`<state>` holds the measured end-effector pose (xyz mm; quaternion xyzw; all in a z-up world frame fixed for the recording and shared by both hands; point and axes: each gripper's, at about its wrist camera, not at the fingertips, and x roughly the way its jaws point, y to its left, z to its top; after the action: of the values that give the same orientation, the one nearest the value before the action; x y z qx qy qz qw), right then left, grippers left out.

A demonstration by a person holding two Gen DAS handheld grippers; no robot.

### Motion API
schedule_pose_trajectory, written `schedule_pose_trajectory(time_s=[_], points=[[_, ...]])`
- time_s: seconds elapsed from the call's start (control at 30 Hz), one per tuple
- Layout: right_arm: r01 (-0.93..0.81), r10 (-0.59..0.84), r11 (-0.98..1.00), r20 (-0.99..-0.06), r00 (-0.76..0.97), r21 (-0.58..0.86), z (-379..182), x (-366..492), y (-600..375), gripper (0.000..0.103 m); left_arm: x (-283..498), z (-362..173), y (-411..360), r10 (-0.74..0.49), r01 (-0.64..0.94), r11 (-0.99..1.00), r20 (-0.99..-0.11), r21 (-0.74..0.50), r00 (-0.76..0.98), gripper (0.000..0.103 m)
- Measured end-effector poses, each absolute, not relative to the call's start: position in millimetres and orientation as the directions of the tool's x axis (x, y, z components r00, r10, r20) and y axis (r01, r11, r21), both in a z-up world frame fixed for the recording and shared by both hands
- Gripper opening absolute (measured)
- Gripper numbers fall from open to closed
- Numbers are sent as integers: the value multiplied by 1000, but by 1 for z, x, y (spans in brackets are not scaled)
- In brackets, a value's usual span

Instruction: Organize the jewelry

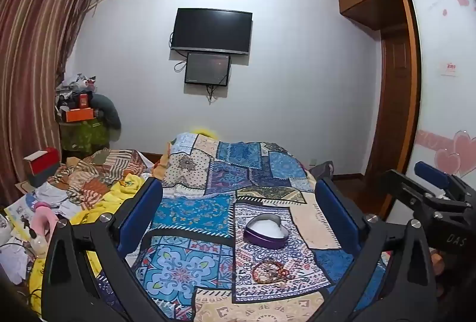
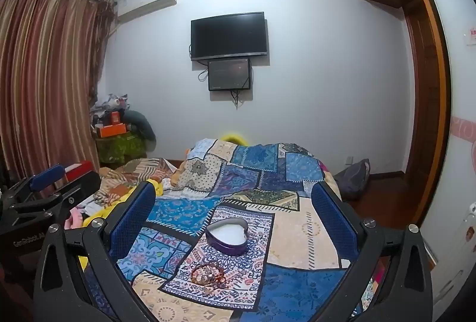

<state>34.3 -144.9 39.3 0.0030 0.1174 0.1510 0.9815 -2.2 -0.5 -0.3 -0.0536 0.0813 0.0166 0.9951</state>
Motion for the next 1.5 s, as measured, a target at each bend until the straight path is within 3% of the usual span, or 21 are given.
schedule_pose_trajectory(time_s=[1.5], points=[[-316,316,948,-240,918,39,32,33,-137,103,6,-7,1,43,-64,993,-201,-96,979,103]])
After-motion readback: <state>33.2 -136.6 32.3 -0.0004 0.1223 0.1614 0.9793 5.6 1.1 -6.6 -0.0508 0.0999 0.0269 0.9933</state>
